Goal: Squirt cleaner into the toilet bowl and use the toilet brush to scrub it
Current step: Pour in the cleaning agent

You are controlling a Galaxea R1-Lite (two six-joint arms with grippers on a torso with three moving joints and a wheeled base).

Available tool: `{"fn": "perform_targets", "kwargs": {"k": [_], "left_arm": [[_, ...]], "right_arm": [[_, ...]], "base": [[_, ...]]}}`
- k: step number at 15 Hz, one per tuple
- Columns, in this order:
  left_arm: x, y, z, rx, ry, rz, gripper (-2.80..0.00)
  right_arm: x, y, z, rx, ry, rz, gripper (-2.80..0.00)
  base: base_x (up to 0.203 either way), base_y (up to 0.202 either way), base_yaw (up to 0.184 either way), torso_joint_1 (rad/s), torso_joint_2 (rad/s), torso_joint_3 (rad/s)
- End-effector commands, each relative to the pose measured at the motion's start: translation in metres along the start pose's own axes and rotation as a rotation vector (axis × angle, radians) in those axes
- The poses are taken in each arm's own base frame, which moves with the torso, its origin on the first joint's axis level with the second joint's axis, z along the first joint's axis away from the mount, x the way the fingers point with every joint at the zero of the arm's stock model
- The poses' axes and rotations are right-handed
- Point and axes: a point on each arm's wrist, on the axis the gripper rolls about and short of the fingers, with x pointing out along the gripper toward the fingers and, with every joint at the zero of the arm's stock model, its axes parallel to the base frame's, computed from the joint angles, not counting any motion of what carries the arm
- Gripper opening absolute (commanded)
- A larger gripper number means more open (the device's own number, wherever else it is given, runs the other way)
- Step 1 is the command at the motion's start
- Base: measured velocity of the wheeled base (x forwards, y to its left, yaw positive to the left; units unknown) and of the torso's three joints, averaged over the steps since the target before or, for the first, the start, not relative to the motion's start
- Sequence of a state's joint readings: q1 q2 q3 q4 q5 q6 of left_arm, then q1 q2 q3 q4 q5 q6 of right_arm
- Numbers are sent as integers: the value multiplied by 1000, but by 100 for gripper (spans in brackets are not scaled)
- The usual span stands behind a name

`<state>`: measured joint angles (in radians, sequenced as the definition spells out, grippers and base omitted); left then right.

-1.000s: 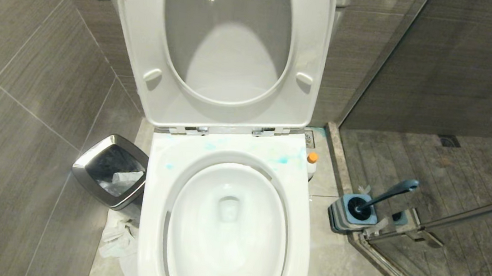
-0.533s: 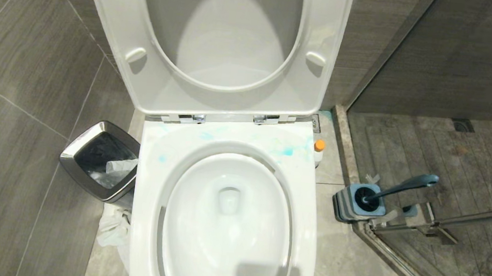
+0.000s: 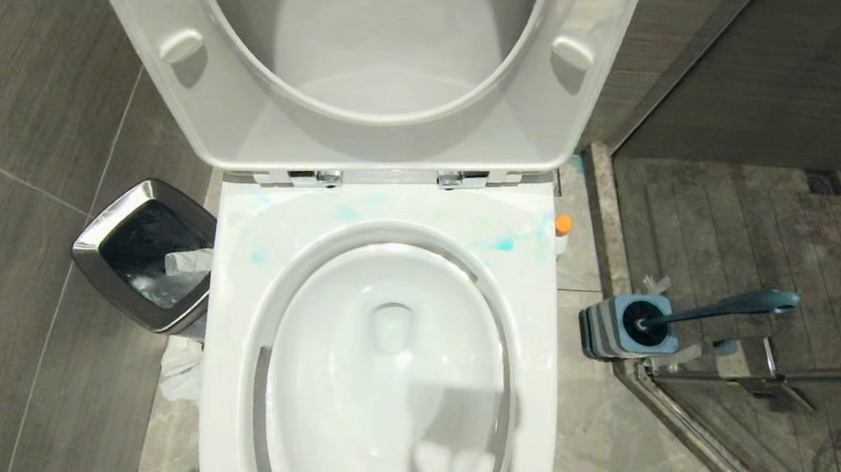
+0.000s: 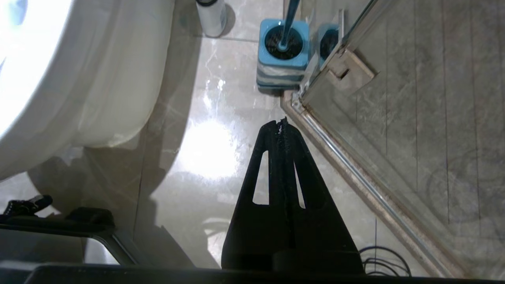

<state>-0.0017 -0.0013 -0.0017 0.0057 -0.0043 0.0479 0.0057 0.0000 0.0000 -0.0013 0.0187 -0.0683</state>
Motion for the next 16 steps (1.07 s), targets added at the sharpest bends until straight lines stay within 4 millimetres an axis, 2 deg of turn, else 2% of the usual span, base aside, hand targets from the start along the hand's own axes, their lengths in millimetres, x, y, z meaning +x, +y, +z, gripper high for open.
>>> {"fn": "perform_targets", "kwargs": {"k": [1, 13, 16], "left_arm": [[0, 0, 0, 0, 2, 0, -280], [0, 0, 0, -2, 2, -2, -280], [0, 0, 0, -2, 3, -2, -280]], "right_arm": [[0, 0, 0, -1, 3, -1, -280], [-3, -1, 3, 3, 41, -11, -280], [-7, -3, 32, 4, 193, -8, -280]], "base": [[0, 0, 0, -4, 2, -131], [0, 0, 0, 0, 1, -52], [0, 0, 0, 1, 0, -9]]}}
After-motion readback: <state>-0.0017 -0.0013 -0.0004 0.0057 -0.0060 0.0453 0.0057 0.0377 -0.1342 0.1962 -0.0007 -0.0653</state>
